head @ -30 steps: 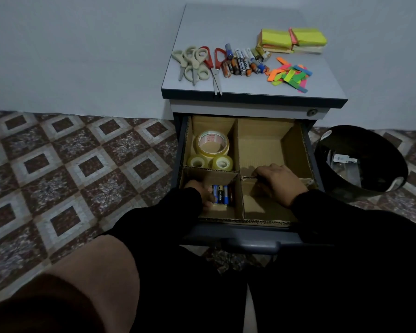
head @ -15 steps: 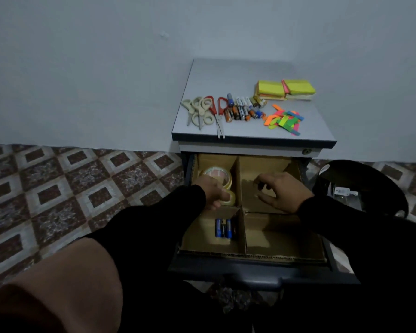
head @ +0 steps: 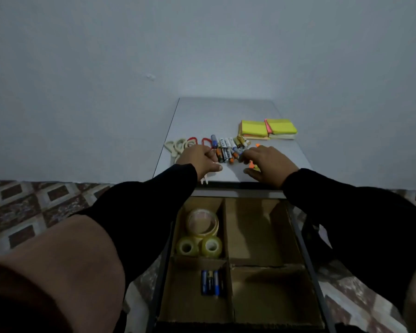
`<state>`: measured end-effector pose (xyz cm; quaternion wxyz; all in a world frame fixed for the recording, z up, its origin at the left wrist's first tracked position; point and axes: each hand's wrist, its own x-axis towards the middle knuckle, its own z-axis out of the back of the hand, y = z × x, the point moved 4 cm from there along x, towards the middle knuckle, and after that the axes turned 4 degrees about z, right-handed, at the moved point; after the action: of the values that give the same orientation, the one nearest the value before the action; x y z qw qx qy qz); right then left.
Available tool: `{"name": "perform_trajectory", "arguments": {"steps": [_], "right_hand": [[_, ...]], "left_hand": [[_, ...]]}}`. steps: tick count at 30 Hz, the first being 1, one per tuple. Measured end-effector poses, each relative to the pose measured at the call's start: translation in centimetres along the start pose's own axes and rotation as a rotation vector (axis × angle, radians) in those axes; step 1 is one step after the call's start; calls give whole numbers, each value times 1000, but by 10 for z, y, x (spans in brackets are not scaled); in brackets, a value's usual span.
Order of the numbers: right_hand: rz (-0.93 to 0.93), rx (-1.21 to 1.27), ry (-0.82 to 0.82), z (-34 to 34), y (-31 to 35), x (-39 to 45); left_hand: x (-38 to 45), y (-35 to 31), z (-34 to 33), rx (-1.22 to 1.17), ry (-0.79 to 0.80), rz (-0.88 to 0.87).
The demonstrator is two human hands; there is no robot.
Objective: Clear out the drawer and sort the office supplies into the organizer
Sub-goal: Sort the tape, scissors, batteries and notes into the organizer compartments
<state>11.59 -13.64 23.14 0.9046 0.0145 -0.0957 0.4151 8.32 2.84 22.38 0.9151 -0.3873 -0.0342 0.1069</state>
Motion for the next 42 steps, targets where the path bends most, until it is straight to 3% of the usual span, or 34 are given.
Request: {"name": "perform_trajectory", "arguments": {"steps": [4, 11, 16, 22, 42], "right_hand": [[-37, -23, -2, 2, -32, 28], [-46, -83, 135, -10, -78, 77], [-3, -161, 312, -21, -89, 106], [56, -245, 396, -29, -88, 125], [33, -94, 356, -37, -89, 137]], "left_hand": [[38, -2, 8, 97, -24, -18], [97, 1, 10, 314, -13, 21], [125, -1, 1, 420, 94, -10], [143, -5, -7, 553, 151, -71], [155, -11, -19, 657, 210, -84]]}}
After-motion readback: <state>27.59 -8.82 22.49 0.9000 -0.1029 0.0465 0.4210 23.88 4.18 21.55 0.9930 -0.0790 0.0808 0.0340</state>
